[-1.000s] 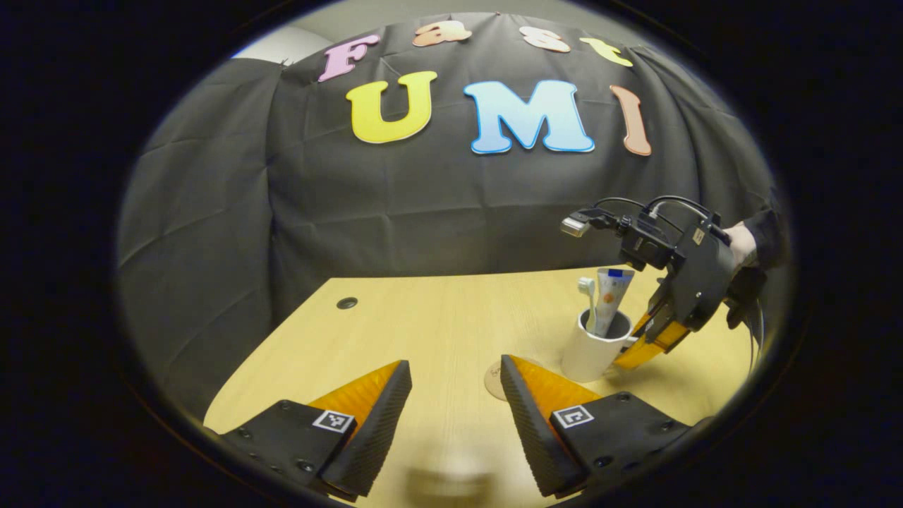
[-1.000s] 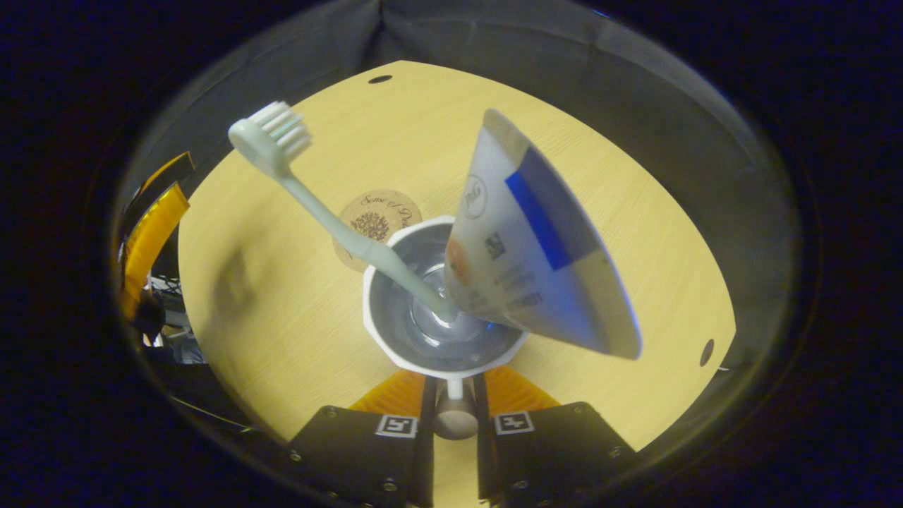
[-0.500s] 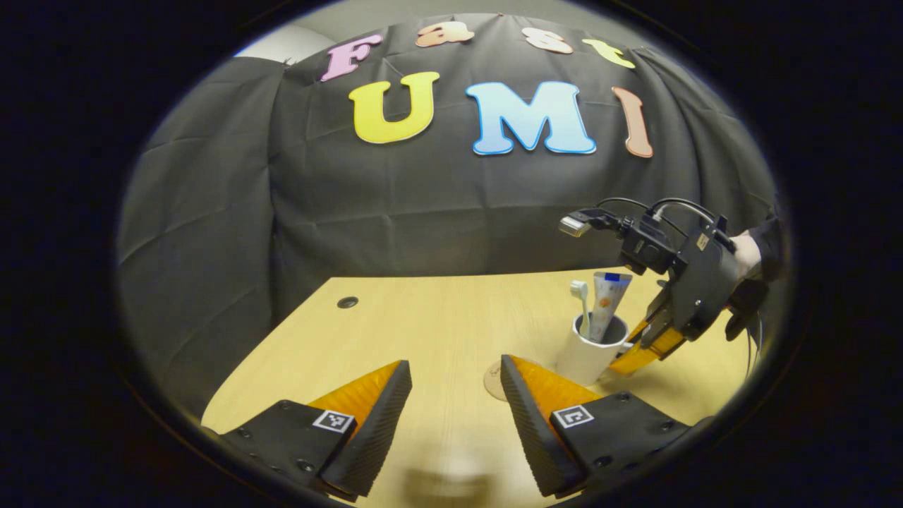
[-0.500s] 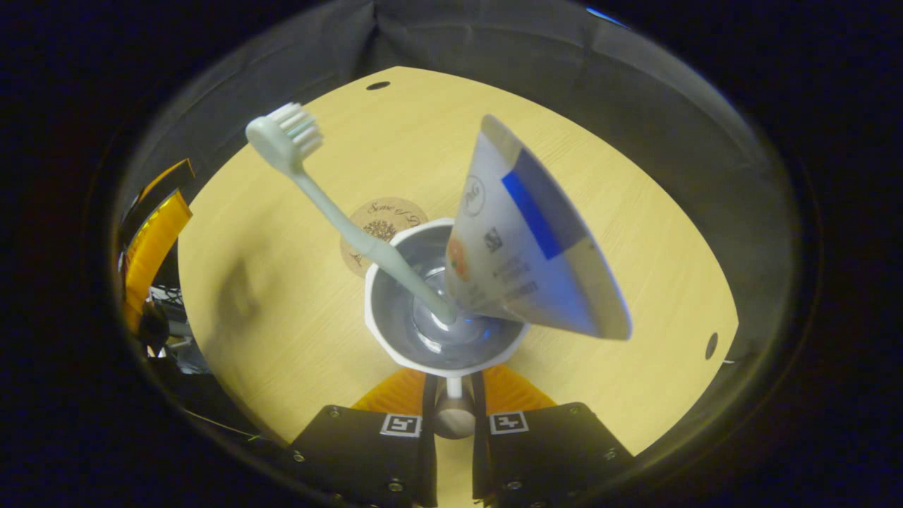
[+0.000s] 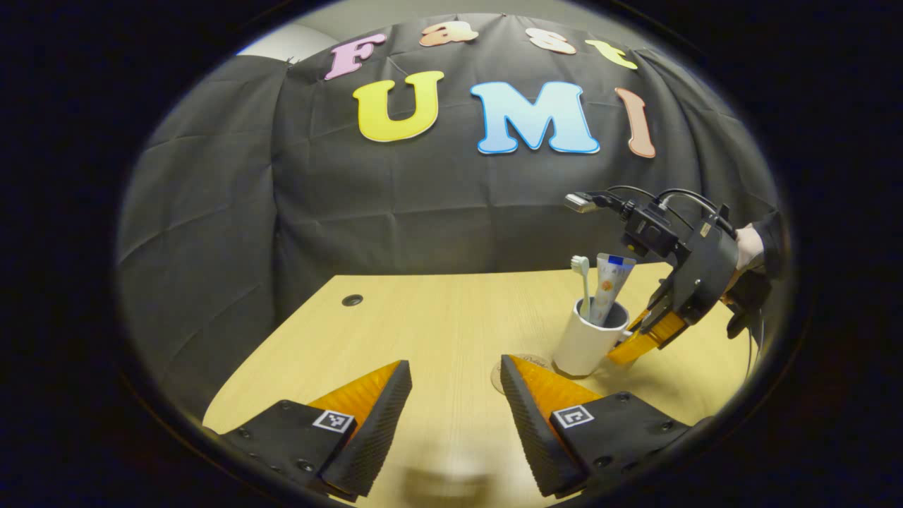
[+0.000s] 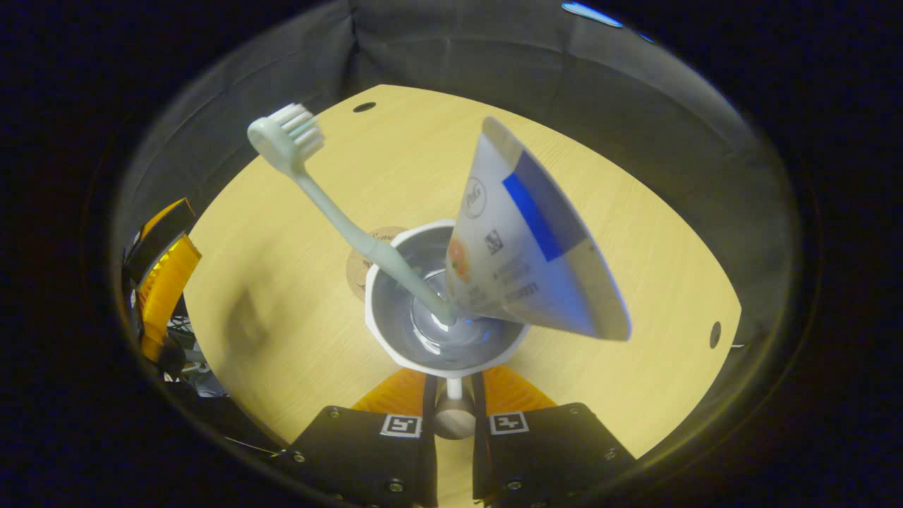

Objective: Put the toothbrush and toothpaste on the desktop into the cup, then pick up the cup and place it on the coaster on the desktop.

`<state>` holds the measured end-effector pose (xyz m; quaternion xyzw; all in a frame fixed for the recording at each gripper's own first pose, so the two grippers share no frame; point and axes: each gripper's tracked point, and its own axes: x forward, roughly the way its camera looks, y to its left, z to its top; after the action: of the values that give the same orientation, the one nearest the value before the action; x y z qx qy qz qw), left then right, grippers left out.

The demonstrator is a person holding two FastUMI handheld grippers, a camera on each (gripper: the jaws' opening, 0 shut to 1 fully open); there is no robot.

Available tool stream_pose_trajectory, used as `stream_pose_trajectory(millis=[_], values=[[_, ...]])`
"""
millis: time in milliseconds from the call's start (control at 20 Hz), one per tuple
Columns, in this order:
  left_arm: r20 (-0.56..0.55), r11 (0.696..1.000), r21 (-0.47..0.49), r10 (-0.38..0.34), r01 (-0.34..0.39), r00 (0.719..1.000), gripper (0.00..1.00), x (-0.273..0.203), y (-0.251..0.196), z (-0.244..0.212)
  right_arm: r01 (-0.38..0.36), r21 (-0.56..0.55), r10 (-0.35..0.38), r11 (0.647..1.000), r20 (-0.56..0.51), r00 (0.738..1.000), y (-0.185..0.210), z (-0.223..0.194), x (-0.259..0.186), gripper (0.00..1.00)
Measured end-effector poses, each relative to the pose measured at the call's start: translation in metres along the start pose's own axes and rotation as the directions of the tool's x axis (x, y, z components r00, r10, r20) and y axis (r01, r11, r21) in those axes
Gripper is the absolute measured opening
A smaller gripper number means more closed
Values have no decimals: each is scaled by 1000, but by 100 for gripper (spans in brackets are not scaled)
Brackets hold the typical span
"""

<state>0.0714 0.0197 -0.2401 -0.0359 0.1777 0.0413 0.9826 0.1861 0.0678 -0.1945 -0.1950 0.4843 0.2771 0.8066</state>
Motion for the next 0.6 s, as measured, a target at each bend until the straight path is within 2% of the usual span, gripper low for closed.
stream_pose_trajectory(millis=[250, 600], values=[[3, 1000, 3, 8, -8, 1000, 87, -6, 15, 0, -11, -24, 11, 1000, 5, 1000, 21, 15, 0, 20], [-9, 998, -12, 58, -58, 998, 87, -19, 57, -9, -24, -67, 24, 997, -4, 1000, 50, 36, 13, 20]])
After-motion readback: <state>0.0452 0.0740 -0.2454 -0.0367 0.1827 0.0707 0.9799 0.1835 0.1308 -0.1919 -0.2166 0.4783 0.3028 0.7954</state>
